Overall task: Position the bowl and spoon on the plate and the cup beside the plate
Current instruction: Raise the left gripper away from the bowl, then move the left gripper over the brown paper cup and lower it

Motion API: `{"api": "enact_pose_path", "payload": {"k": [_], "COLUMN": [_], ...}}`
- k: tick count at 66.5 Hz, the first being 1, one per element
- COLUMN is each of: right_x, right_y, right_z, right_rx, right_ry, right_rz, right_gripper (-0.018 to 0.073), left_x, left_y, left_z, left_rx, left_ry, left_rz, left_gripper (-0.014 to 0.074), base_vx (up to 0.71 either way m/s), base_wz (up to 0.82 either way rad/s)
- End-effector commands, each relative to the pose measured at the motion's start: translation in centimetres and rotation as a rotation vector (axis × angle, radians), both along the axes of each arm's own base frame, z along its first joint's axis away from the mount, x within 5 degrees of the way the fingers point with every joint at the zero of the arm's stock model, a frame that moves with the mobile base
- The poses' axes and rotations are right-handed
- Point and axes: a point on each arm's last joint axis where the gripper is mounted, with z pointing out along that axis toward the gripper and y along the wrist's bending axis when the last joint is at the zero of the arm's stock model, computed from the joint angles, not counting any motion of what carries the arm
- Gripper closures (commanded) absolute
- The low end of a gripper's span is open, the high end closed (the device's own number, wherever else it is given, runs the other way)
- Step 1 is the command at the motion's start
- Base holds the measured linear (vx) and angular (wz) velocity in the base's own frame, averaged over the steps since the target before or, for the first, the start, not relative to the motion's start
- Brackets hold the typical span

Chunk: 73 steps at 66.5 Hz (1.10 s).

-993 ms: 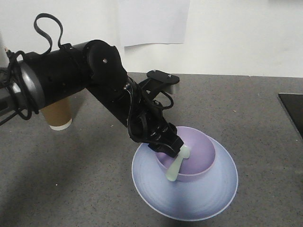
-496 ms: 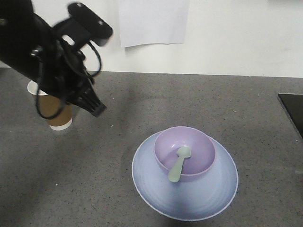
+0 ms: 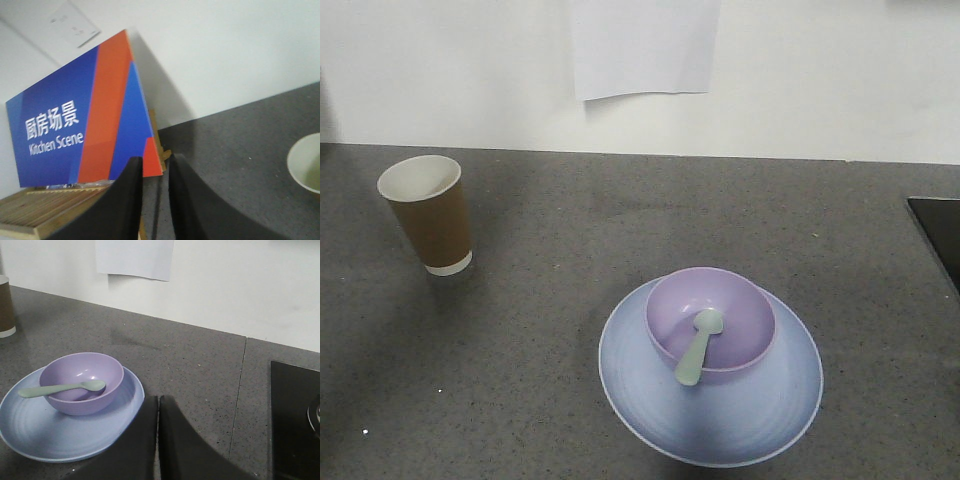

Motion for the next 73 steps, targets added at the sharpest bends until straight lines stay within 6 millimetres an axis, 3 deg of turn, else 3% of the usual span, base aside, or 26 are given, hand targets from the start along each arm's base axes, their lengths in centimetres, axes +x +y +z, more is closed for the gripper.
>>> {"api": "enact_pose_path", "payload": {"k": [1,10,31,51,73], "right_x": [0.4,0.4,0.4,0.3,0.2], "right_y": [0.2,0.2,0.3,0.3,0.2], "right_z": [1.1,1.1,1.1,0.8,0.4], "right_rx": [0.015,0.019,0.026,0.026,0.015], "right_ry": [-0.058,-0.057,-0.053,-0.022,0.020], "right_rz": [0.001,0.004,0.009,0.012,0.008], "right_gripper": [0.0565,0.0565,0.0565,0.0565,0.0565], "left_x": [-1.6,-1.5,1.3,5.3,9.0], "left_y": [2.1,3.1,2.2,1.9,3.2], "left_z": [2.7,3.4,2.2,-1.0,-4.3], "left_rx": [-0.046,-0.065,-0.221,-0.370,-0.552], "left_ry": [-0.193,-0.266,-0.236,-0.060,0.100], "left_rz": [0.030,0.035,-0.104,-0.178,-0.207], "left_gripper": [0.0472,0.0472,0.0416,0.0297,0.0288], "base_vx": [0.00,0.00,0.00,0.00,0.00], "base_wz": [0.00,0.00,0.00,0.00,0.00]}}
